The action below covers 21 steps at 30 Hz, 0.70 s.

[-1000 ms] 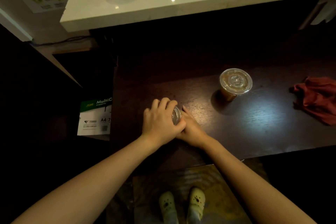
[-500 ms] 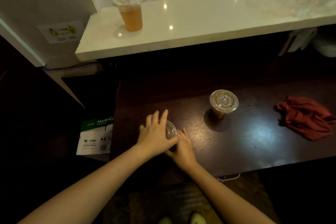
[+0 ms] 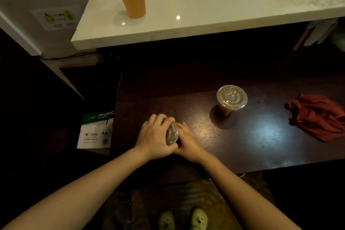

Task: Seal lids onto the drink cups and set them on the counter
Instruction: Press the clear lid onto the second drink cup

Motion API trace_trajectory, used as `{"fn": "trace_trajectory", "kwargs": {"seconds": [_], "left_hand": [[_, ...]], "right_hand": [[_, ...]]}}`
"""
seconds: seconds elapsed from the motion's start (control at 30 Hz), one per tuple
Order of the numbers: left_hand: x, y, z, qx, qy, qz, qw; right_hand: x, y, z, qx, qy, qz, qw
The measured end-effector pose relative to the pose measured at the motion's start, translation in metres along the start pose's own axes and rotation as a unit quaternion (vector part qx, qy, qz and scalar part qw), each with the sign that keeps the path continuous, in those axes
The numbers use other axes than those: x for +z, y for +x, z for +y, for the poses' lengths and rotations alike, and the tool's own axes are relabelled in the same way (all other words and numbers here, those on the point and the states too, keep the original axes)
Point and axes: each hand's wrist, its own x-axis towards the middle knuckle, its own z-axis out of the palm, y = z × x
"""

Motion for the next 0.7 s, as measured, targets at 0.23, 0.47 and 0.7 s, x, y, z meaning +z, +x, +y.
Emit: {"fn": "trace_trajectory", "kwargs": {"seconds": [0.23, 0.47, 0.7], "left_hand": [[-0.01, 0.006, -0.008, 0.103, 0.042, -0.051, 0.993], [-0.011, 0.001, -0.002, -0.073, 0.006, -0.102, 0.992], [0.0, -0.005, 0.004, -0.126, -0.041, -0.033, 0.991]], "right_hand": [[0.011, -0.001, -0.008, 0.01, -0.008, 0.068, 0.998], [0.041, -0.014, -0.033, 0.093, -0.045, 0.183, 0.978], [0.037, -0.023, -0.025, 0.054, -0.035, 0.138, 0.988]]}}
